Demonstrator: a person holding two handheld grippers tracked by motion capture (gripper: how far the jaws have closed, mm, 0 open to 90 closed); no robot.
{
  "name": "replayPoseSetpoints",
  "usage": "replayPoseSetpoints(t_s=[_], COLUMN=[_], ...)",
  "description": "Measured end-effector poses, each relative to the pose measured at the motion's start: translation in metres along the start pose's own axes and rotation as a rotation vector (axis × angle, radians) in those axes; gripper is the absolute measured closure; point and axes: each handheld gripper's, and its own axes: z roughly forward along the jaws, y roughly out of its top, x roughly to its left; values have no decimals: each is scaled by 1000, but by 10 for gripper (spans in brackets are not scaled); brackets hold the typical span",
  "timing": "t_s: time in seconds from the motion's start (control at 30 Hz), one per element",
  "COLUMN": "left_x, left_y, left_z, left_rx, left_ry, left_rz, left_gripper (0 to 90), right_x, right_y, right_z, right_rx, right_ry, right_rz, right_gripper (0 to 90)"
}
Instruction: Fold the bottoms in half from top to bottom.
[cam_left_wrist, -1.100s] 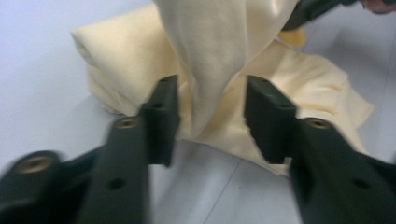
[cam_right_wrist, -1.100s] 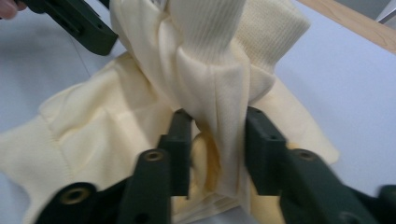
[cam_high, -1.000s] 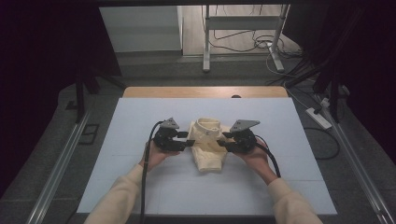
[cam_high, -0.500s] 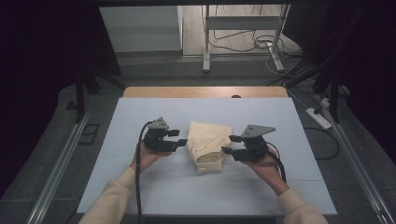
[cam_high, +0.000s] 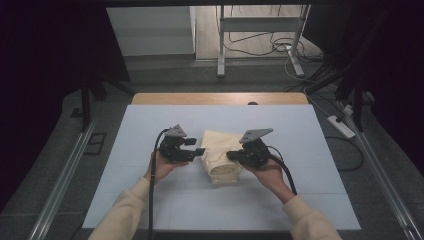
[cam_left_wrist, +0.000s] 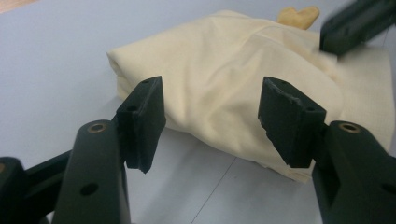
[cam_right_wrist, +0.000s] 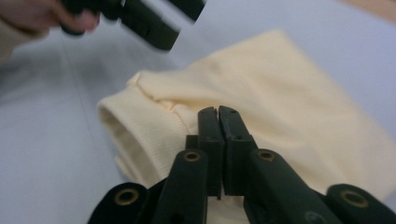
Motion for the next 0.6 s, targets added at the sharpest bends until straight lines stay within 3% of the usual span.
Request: replayPoseSetpoints(t_s=[0.13,0.23,0.6], left_x=[0,-1,-2], left_y=[-1,-1,-2], left_z=[1,3,7], left_rx=[3,10,19], left_ry=[2,5,-2], left_rz=[-1,-1,-2], left_gripper=[402,401,396], right_x=[3,3,4], right_y=[-18,-29,-32], right_z=[8,7,11], right_rx=[58,42,32], right_ry=[18,36,35], right_rz=[10,45,36], right_gripper=[891,891,891])
